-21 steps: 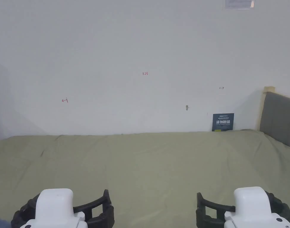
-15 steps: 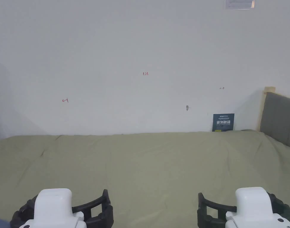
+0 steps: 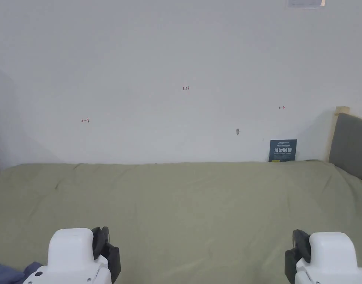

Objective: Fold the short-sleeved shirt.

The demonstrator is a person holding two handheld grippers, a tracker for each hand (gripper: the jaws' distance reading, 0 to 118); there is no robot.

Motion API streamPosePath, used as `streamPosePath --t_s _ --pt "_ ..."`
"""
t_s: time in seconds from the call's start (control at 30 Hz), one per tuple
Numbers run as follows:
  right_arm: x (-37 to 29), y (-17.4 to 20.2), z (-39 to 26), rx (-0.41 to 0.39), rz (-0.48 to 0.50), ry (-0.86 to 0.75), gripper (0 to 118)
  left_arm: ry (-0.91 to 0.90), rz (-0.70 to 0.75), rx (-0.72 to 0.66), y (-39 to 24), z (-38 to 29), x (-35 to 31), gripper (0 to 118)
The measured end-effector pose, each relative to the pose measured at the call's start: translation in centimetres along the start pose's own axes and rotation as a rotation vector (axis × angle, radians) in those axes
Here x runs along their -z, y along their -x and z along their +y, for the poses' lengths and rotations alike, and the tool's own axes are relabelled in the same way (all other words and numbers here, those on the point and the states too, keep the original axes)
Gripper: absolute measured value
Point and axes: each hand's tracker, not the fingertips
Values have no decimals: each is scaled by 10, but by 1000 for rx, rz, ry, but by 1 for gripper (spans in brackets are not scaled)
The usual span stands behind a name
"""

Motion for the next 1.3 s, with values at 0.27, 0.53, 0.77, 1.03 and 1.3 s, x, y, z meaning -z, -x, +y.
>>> streamPosePath --t_s 0.27,0.53,0.77,1.03,1.3 --pt "2 -3 -3 17 20 36 1 24 -15 0 1 -2 4 10" --pt "12 19 -5 11 65 73 1 42 49 2 30 -4 2 10" --pt "27 90 -5 11 268 96 1 67 242 -24 102 -6 -22 10" --pt "30 187 -8 -24 510 100 1 101 500 -35 183 -12 -77 10" --pt "29 228 -11 -64 606 111 1 119 601 -83 228 -16 -105 10"
